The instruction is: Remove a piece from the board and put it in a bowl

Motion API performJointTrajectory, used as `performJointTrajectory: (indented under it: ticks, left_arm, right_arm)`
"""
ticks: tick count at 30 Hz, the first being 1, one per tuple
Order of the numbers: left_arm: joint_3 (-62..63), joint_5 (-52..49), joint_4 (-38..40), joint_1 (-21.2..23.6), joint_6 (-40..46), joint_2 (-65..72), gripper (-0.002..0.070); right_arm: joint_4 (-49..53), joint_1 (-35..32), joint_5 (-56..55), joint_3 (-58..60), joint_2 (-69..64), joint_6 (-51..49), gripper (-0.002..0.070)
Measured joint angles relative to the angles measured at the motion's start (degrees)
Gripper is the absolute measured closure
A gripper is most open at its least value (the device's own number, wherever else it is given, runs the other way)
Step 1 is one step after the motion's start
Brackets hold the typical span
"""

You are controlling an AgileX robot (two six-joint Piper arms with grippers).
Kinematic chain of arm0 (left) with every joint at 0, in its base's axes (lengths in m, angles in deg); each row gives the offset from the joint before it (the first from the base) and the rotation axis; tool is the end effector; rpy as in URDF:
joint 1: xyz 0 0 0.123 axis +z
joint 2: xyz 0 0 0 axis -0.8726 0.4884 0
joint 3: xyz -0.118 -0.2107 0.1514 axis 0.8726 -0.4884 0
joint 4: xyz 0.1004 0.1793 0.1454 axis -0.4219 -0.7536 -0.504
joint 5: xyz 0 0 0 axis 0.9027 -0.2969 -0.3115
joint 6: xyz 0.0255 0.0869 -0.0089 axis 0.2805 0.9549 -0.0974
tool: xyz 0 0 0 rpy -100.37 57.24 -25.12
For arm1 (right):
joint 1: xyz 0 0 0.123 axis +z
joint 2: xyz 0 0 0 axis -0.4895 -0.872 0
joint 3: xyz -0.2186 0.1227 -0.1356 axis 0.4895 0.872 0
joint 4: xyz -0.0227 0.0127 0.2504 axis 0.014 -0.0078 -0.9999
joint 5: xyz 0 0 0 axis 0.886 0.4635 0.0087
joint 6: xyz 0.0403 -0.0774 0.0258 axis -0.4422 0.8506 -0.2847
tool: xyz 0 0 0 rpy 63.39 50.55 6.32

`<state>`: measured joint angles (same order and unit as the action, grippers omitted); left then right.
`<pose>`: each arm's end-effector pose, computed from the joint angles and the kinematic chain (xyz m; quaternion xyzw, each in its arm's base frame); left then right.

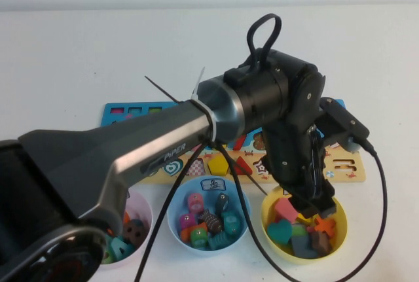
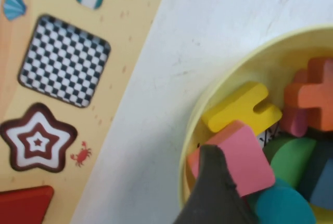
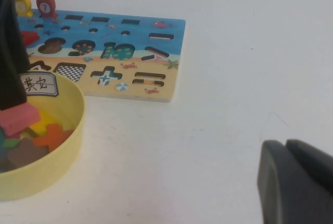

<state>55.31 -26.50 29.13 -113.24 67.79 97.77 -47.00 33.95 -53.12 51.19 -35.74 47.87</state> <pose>0.2673 -0.3667 0.2226 0.5476 0.8260 -0.0980 0.0908 0.0520 0.0122 0.1728 -0.0516 0.7995 0.0640 0.5950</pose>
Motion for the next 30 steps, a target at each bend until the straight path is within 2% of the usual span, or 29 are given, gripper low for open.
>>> performJointTrajectory:
  ticks: [3,6,8,11,14,18,30]
  left_arm:
    - [0.6,-0.8,0.0,0.0,0.1,-1.0,0.0266]
    - [0.7,-2.8,0.0,0.0,0.1,-2.6,0.0318]
    - [0.5,-4.2,0.0,0.0,0.1,-3.9,0.0399]
    - [-1.4,-4.2,0.0,0.0,0.4,-7.2,0.0567]
    - [-5.4,-1.4,0.0,0.0,0.5,-11.9,0.0641]
    - [-14.4,7.0,0.0,0.0,0.5,-20.3,0.067]
    - [-46.3,30.1,-0.7,0.9,0.6,-46.5,0.0676]
  right_arm:
    - [-0.1,0.0,0.0,0.0,0.0,0.0,0.0694]
    - [-0.1,0.0,0.0,0.0,0.0,0.0,0.0694]
    - [-0.1,0.0,0.0,0.0,0.0,0.0,0.0694]
    - [-0.1,0.0,0.0,0.0,0.0,0.0,0.0694]
    - [-0.1,0.0,0.0,0.0,0.0,0.0,0.0694]
    - [-0.1,0.0,0.0,0.0,0.0,0.0,0.0694]
    - [-0.1,0.0,0.0,0.0,0.0,0.0,0.0694]
